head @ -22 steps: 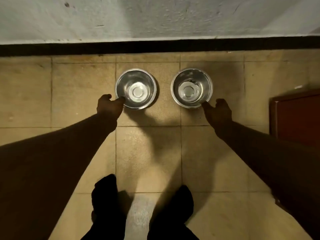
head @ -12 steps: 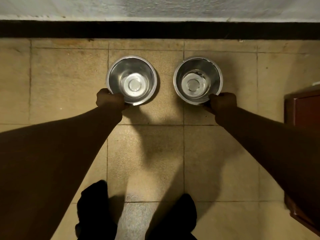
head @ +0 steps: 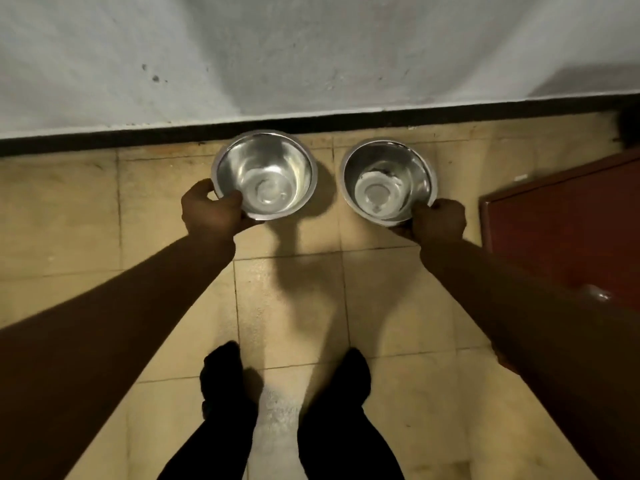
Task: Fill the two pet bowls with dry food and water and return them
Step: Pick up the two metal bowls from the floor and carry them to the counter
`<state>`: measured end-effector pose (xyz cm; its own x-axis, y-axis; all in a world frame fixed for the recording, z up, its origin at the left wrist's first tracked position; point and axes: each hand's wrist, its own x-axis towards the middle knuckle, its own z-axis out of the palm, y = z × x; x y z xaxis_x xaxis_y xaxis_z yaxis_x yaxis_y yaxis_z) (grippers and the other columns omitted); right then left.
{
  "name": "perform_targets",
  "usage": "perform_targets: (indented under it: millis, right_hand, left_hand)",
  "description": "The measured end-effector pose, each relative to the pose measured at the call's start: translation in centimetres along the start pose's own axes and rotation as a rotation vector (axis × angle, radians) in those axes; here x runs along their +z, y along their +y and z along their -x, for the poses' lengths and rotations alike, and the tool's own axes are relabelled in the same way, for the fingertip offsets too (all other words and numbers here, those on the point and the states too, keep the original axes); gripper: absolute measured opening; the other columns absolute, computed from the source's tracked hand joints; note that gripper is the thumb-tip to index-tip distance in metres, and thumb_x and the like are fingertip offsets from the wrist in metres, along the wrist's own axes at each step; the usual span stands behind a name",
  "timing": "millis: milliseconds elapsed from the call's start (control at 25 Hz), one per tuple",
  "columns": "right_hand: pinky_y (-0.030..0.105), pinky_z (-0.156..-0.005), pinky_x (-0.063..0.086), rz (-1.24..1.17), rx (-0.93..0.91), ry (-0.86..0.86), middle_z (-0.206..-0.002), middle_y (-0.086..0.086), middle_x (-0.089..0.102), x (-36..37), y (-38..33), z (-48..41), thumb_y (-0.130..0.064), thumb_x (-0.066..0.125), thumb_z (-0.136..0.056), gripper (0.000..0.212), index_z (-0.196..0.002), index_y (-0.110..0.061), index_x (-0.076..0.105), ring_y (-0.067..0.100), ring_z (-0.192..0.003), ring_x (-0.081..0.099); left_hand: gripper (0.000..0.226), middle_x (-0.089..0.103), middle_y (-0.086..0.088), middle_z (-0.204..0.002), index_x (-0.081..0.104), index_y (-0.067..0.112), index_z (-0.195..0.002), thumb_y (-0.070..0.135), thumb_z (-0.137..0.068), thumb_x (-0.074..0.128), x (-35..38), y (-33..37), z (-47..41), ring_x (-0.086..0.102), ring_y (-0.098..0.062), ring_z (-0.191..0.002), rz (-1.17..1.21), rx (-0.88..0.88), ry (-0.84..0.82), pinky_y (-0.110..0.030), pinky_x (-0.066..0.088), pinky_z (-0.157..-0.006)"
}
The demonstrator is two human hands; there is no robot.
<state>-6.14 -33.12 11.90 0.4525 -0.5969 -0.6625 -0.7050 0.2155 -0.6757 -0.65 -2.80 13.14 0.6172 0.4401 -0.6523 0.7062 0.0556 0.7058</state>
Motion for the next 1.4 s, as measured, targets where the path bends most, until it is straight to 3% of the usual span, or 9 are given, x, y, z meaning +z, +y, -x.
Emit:
perform_targets:
  millis: [120, 200, 320, 480, 720, 880, 1040, 1240, 1400]
  right_hand:
    - [0.058, -0.074, 0.066, -0.011, -0.035, -0.030, -0.108, 0.035, 0.073, -5.6, -7.6, 8.6, -0.012, 0.071, -0.096, 0.023, -0.079, -0.005, 0.056, 0.049, -0.088, 0.076]
    - [0.058, -0.072, 0.068, -0.041, -0.121, 0.021, -0.099, 0.025, 0.076, -10.0, -12.8, 15.3, -0.009, 0.067, -0.094, 0.010, -0.093, 0.001, 0.064, 0.041, -0.081, 0.079]
    - [0.043, -0.062, 0.069, -0.113, -0.238, 0.087, -0.097, 0.024, 0.077, -16.1, -19.3, 27.0, 0.004, 0.060, -0.098, 0.014, -0.107, 0.004, 0.071, 0.032, -0.079, 0.080]
    - [0.016, -0.043, 0.052, -0.133, -0.364, 0.235, -0.065, 0.007, 0.071, -23.4, -24.4, 43.2, 0.008, 0.059, -0.098, 0.013, -0.097, 0.007, 0.072, 0.001, -0.044, 0.066]
    - [0.026, -0.056, 0.064, -0.401, -0.353, 0.451, -0.084, 0.013, 0.080, -30.5, -22.1, 61.8, 0.001, 0.062, -0.101, 0.016, -0.108, -0.002, 0.076, 0.014, -0.065, 0.080]
    - [0.034, -0.062, 0.067, -0.552, -0.332, 0.618, -0.091, 0.012, 0.083, -34.4, -16.4, 72.2, -0.002, 0.064, -0.101, 0.020, -0.109, -0.011, 0.080, 0.028, -0.078, 0.083]
    - [0.039, -0.066, 0.068, -0.726, -0.229, 0.846, -0.093, 0.021, 0.082, -38.4, -7.7, 81.5, -0.001, 0.063, -0.101, 0.019, -0.107, -0.008, 0.081, 0.040, -0.085, 0.082]
    - [0.057, -0.073, 0.069, -0.881, -0.173, 1.117, -0.090, 0.027, 0.079, -42.8, 3.0, 92.3, 0.003, 0.062, -0.100, 0.026, -0.096, -0.012, 0.082, 0.047, -0.083, 0.080]
    - [0.034, -0.060, 0.066, -0.944, -0.130, 1.273, -0.078, 0.011, 0.082, -46.9, 11.0, 99.9, 0.005, 0.059, -0.101, 0.029, -0.102, -0.013, 0.082, 0.024, -0.066, 0.080]
  left_hand:
    - [0.055, 0.068, -0.012, -0.118, 0.060, 0.009, -0.143, -0.004, -0.090, 0.068, -2.3, 8.3, 9.6, 0.076, -0.033, -0.094, 0.004, 0.104, -0.080, -0.038, 0.067, -0.062]
    - [0.047, 0.073, -0.010, -0.107, 0.066, 0.010, -0.136, -0.003, -0.091, 0.066, -4.2, 14.3, 16.7, 0.079, -0.026, -0.087, 0.054, 0.176, -0.155, -0.038, 0.067, -0.064]
    - [0.043, 0.077, -0.017, -0.109, 0.072, 0.014, -0.129, -0.003, -0.090, 0.065, -8.3, 22.5, 26.5, 0.081, -0.030, -0.090, 0.066, 0.287, -0.293, -0.041, 0.067, -0.070]
    - [0.046, 0.078, -0.018, -0.104, 0.074, 0.019, -0.128, -0.004, -0.089, 0.066, -13.8, 30.4, 37.3, 0.079, -0.030, -0.089, 0.029, 0.411, -0.486, -0.040, 0.068, -0.071]
    - [0.051, 0.078, -0.023, -0.102, 0.077, 0.030, -0.128, -0.001, -0.088, 0.067, -21.0, 36.6, 49.1, 0.075, -0.031, -0.084, -0.090, 0.523, -0.752, -0.053, 0.067, -0.083]
    - [0.052, 0.073, -0.015, -0.092, 0.074, 0.026, -0.133, -0.002, -0.090, 0.064, -22.6, 36.2, 57.0, 0.069, -0.032, -0.083, -0.192, 0.567, -1.021, -0.046, 0.067, -0.083]
    - [0.052, 0.056, -0.022, -0.089, 0.074, 0.028, -0.132, 0.000, -0.090, 0.063, -22.6, 31.6, 64.9, 0.051, -0.030, -0.073, -0.324, 0.581, -1.284, -0.028, 0.061, -0.066]
    - [0.044, 0.063, -0.019, -0.092, 0.071, 0.011, -0.133, -0.009, -0.096, 0.058, -24.0, 22.3, 74.9, 0.061, -0.008, -0.053, -0.479, 0.586, -1.543, -0.023, 0.063, -0.062]
    - [0.040, 0.069, -0.018, -0.105, 0.071, 0.010, -0.131, -0.008, -0.098, 0.057, -27.1, 12.8, 83.1, 0.071, -0.006, -0.063, -0.587, 0.511, -1.708, -0.023, 0.063, -0.059]
